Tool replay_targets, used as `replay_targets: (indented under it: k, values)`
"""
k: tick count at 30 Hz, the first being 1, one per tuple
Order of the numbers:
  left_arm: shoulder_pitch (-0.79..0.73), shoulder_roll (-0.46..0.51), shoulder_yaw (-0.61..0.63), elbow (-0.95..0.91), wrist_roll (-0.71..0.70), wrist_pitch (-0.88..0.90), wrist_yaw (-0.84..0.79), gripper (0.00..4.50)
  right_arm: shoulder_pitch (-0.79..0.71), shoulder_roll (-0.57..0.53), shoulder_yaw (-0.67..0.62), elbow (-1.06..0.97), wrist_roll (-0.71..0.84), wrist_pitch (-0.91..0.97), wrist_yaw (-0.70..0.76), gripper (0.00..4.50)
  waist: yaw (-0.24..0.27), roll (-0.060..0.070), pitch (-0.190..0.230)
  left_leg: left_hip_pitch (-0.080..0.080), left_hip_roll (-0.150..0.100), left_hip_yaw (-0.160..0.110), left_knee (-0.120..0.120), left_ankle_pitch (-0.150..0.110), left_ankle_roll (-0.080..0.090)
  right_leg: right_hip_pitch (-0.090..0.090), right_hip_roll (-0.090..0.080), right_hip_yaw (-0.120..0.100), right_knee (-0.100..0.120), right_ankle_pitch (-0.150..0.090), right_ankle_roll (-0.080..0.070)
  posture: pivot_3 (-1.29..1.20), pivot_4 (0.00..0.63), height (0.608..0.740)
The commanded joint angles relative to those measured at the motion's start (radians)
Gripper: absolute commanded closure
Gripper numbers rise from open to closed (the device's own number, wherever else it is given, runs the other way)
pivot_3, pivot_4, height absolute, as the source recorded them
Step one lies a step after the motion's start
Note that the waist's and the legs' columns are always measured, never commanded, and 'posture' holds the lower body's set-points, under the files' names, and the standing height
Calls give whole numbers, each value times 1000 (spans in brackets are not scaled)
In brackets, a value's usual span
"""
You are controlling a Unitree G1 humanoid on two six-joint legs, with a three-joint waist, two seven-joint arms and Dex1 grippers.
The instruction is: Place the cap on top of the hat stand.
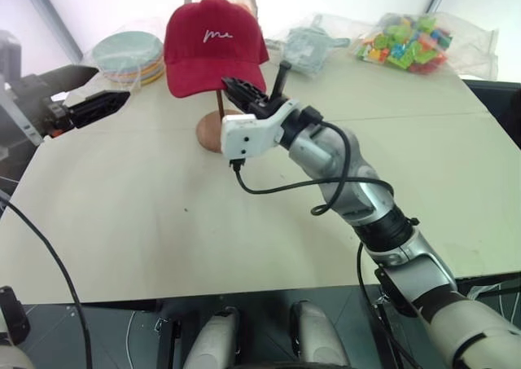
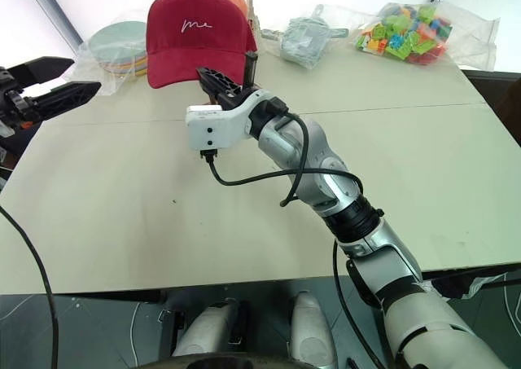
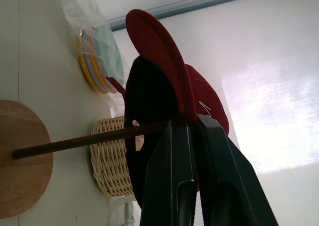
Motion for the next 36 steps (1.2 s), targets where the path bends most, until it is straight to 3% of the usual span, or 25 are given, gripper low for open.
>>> replay_targets:
  k: [1,6,7,13,20,24,29,32,36]
  values:
    - [-27,9,11,-3,3,-24,-2,0,8,22,-1,-63,17,-9,14,2966,0,0,0,0,0,0,0,0,0,0,0,0,0,0,0,0,150,740]
    - [-25,12,12,-1,4,-23,-6,0,23,44,2,-77,57,-29,46,367,0,0,0,0,0,0,0,0,0,0,0,0,0,0,0,0,150,740]
    - [-23,12,13,-1,3,-23,-7,0,25,47,2,-78,63,-34,52,36,0,0,0,0,0,0,0,0,0,0,0,0,0,0,0,0,150,740]
    - [-14,6,22,-8,-8,-16,-8,0,60,74,-10,-117,177,-15,141,36,0,0,0,0,0,0,0,0,0,0,0,0,0,0,0,0,150,740]
    - [-6,-1,14,33,2,-32,-30,0,35,14,-153,-239,356,87,261,36,4,0,0,0,0,-1,0,0,0,1,0,0,0,0,0,0,150,740]
    - [4,5,-10,94,34,-60,-60,0,24,-100,-261,-336,443,172,349,36,5,0,0,0,0,-1,0,0,0,1,0,0,0,0,0,0,150,740]
    - [38,20,-31,138,85,-95,-92,0,8,-246,-502,-413,822,542,560,36,6,0,0,0,0,-1,0,0,0,2,0,0,-1,0,0,0,150,740]
    - [63,4,-46,141,112,-118,-90,0,-21,-408,-696,-279,1009,772,640,36,11,-1,0,0,0,-1,0,0,1,2,-1,0,-2,0,0,0,150,740]
    - [58,-53,-61,148,142,-152,-36,0,-1,-557,-774,-45,1088,762,707,36,27,-1,0,2,0,0,-1,-1,2,4,-2,0,-3,0,0,0,150,740]
